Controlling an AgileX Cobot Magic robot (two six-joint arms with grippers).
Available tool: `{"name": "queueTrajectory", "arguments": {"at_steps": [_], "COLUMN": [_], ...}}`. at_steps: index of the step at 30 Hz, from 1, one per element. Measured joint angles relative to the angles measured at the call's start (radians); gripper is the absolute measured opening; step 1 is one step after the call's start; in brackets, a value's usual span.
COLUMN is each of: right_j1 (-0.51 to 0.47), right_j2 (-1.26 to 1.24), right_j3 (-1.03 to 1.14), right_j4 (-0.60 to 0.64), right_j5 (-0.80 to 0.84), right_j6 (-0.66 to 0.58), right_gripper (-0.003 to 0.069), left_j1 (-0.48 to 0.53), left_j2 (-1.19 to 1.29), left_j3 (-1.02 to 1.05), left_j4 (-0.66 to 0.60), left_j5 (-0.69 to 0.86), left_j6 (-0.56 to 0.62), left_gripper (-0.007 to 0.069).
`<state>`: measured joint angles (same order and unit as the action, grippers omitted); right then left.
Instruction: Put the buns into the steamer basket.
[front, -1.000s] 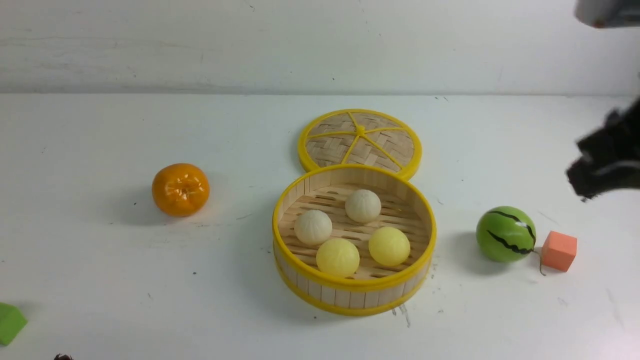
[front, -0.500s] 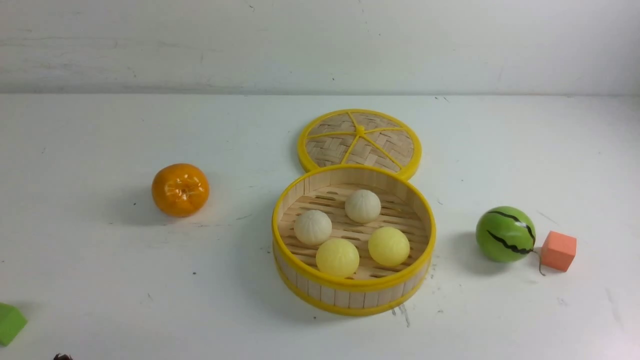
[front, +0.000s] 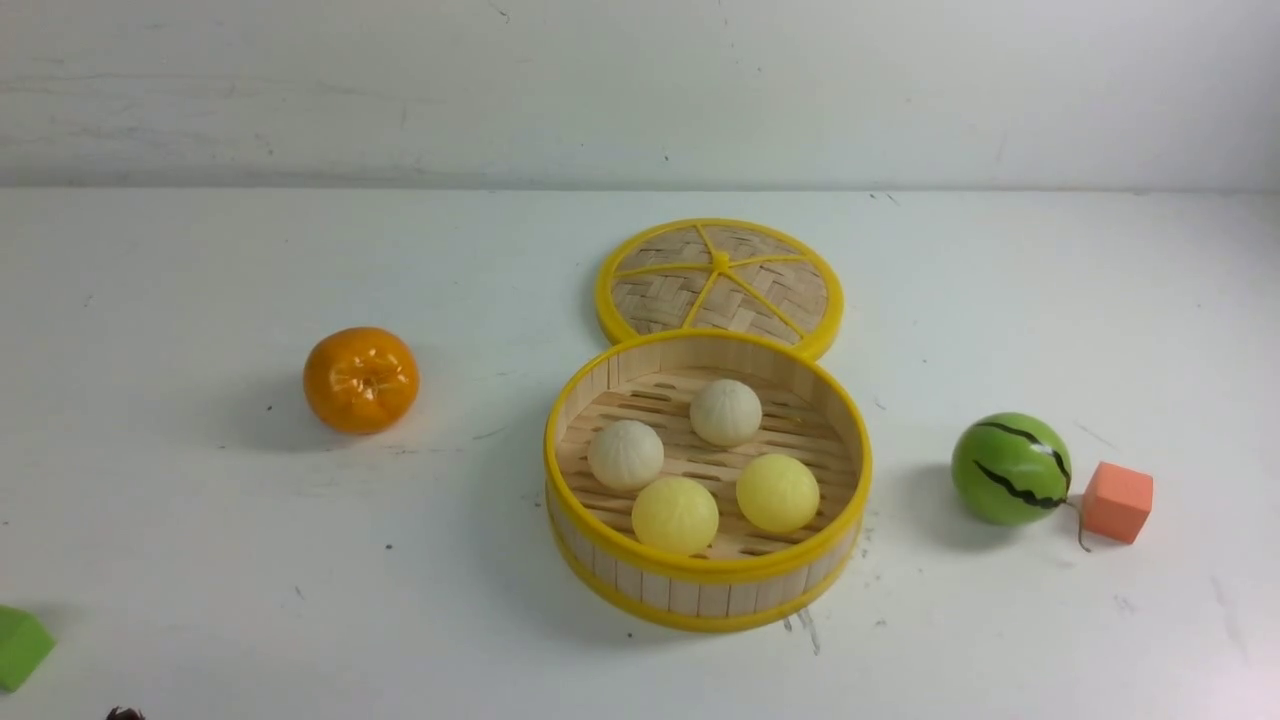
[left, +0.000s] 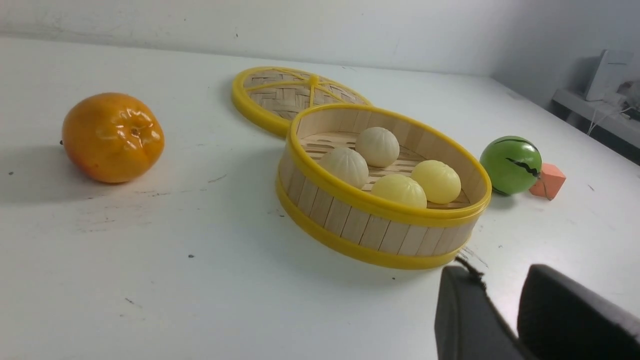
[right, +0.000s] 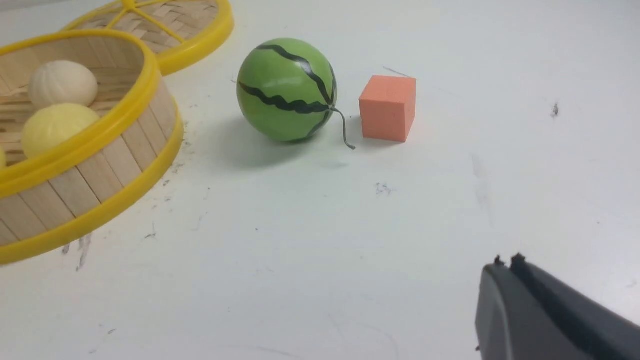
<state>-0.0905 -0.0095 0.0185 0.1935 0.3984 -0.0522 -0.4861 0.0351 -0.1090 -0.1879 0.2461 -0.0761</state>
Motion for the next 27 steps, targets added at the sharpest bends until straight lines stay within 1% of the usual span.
{"name": "queueTrajectory", "arguments": {"at_steps": [27], "right_j1": [0.0], "right_j2": [-0.001], "right_j3": [0.0], "right_j4": [0.003], "right_j5": [0.001], "right_j6": [0.0], "right_gripper": [0.0001], "left_j1": [0.0], "left_j2": [0.0], "left_j3": [0.0], "left_j4": [0.0], "left_j5": [-0.001], "left_j6": [0.0], "left_gripper": [0.0182]}}
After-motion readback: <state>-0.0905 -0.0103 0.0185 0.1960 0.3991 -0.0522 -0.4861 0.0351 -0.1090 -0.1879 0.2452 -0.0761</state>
